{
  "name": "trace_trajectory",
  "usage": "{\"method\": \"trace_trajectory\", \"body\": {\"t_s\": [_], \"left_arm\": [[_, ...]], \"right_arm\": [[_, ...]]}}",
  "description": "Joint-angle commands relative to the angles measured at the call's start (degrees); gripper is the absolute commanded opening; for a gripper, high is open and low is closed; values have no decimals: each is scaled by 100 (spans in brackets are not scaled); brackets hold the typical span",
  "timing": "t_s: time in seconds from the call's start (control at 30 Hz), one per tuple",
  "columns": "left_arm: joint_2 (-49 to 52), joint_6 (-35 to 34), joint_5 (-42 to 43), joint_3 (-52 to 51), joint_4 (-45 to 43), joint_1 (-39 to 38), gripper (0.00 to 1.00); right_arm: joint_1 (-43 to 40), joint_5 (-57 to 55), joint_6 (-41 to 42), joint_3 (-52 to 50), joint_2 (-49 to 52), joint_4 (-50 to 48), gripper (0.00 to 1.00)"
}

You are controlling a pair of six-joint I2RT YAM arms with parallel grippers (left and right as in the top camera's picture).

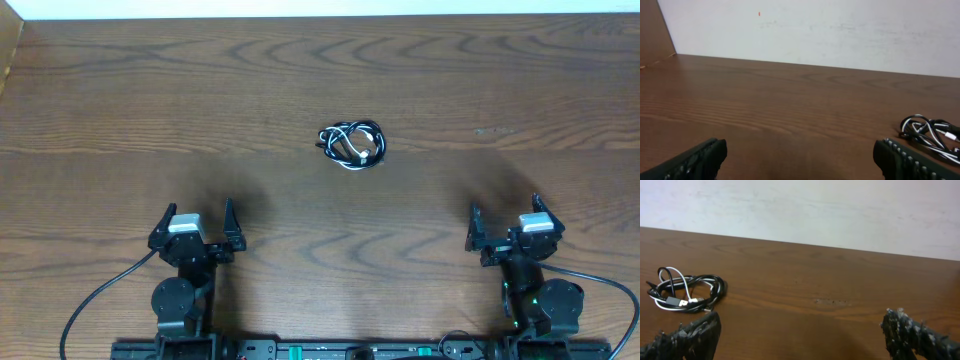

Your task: Untangle cables

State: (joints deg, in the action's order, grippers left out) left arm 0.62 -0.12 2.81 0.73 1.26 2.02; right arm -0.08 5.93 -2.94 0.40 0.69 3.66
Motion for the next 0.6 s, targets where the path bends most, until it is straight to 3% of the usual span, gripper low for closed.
{"method": "trace_trajectory", "body": {"t_s": [0.0,0.57], "left_arm": [[-28,48,-131,-50,260,-24,99],[39,-101,404,321,262,-22,99]], "right_arm": [[66,-24,72,-9,-31,-7,99],[66,483,479,-9,-26,-20,99]]}}
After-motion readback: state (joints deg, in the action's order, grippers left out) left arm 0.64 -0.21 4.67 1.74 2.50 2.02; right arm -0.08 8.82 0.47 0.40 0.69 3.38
